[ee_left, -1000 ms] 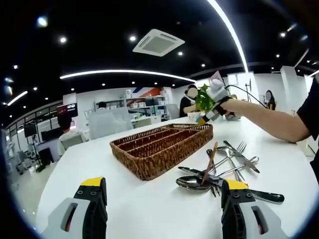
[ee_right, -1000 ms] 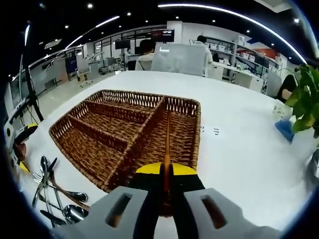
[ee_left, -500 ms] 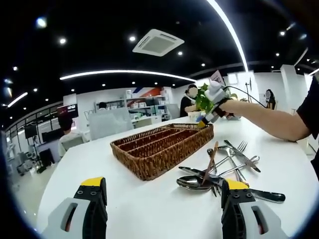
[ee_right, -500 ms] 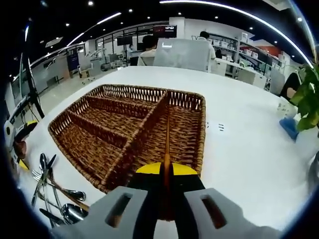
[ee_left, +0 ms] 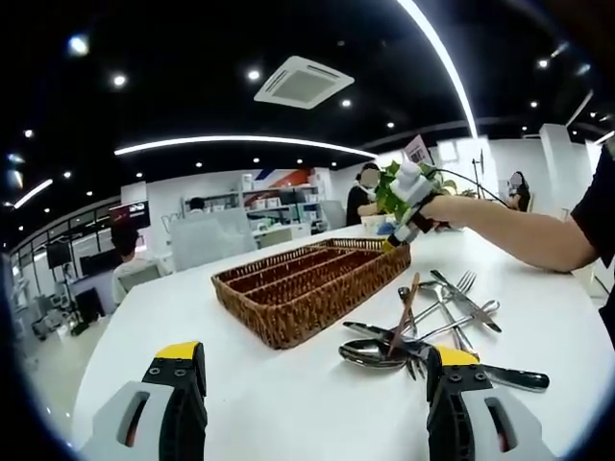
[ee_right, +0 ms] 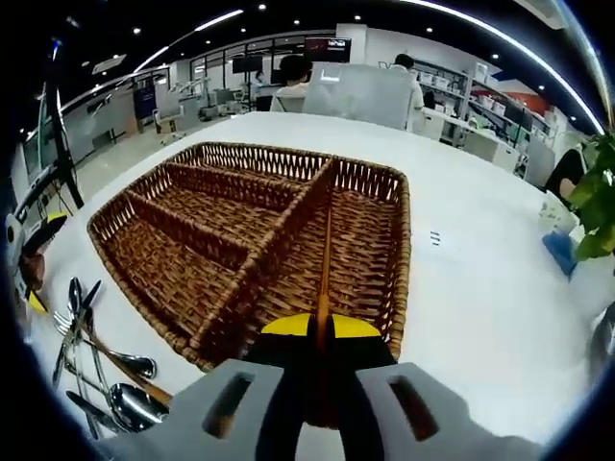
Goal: Arrange the knives, forks, and spoons in their matching storage slots by inserting each utensil handle-first until every utensil is classified and aligned in the correct compartment
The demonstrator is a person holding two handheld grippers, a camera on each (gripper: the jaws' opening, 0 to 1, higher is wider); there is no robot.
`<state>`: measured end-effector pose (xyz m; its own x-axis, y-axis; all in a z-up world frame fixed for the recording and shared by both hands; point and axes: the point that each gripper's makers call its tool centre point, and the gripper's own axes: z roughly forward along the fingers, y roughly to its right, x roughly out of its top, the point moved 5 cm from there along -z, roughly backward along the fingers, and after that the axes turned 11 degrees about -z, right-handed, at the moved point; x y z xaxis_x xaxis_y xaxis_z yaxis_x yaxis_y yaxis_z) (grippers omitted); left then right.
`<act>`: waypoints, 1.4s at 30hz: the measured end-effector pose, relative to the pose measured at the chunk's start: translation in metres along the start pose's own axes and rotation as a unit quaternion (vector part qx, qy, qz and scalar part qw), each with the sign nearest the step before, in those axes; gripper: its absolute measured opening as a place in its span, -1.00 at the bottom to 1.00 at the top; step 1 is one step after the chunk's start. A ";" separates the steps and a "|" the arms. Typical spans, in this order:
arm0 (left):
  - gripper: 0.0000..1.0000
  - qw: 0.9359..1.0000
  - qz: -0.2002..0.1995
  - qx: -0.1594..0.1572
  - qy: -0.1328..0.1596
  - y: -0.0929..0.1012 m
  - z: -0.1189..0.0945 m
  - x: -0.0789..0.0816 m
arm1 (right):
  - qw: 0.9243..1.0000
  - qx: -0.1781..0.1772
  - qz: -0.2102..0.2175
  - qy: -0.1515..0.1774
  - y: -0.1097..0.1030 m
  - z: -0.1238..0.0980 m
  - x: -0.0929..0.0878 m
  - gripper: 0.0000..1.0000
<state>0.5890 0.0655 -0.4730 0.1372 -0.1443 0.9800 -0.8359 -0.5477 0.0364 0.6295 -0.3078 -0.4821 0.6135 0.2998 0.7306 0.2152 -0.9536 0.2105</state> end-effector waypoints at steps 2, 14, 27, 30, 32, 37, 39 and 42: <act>0.99 1.000 0.001 0.001 -0.001 -0.001 0.000 -0.001 | 1.000 0.004 -0.007 0.004 0.000 0.000 0.001 -0.91; 0.99 1.000 -0.002 0.002 -0.003 -0.002 0.000 -0.002 | 0.996 0.010 -0.070 0.063 0.001 -0.011 0.016 -0.59; 0.99 1.000 -0.008 0.002 -0.004 -0.003 0.000 -0.003 | 0.985 0.002 -0.108 0.138 0.006 -0.025 0.038 1.00; 0.99 1.000 -0.010 0.003 -0.003 -0.003 0.000 -0.002 | 0.984 0.003 -0.106 0.142 0.008 -0.027 0.040 1.00; 0.99 1.000 -0.011 0.004 -0.002 -0.003 0.000 -0.002 | 0.976 0.007 -0.139 0.165 0.005 -0.029 0.044 1.00; 0.99 1.000 -0.015 0.002 -0.003 -0.004 0.000 -0.003 | 0.978 0.025 -0.126 0.167 0.001 -0.031 0.036 1.00; 0.99 1.000 -0.016 0.003 -0.002 -0.005 0.000 -0.003 | 0.978 0.025 -0.119 0.170 0.004 -0.036 0.031 1.00; 0.99 1.000 -0.022 0.003 0.005 -0.005 -0.002 0.000 | 0.976 0.025 -0.103 0.189 0.009 -0.046 0.026 1.00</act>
<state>0.5919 0.0694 -0.4733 0.1679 -0.1122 0.9794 -0.8264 -0.5577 0.0778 0.6123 -0.3101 -0.4313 0.2309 0.4447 0.8654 0.3482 -0.8683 0.3533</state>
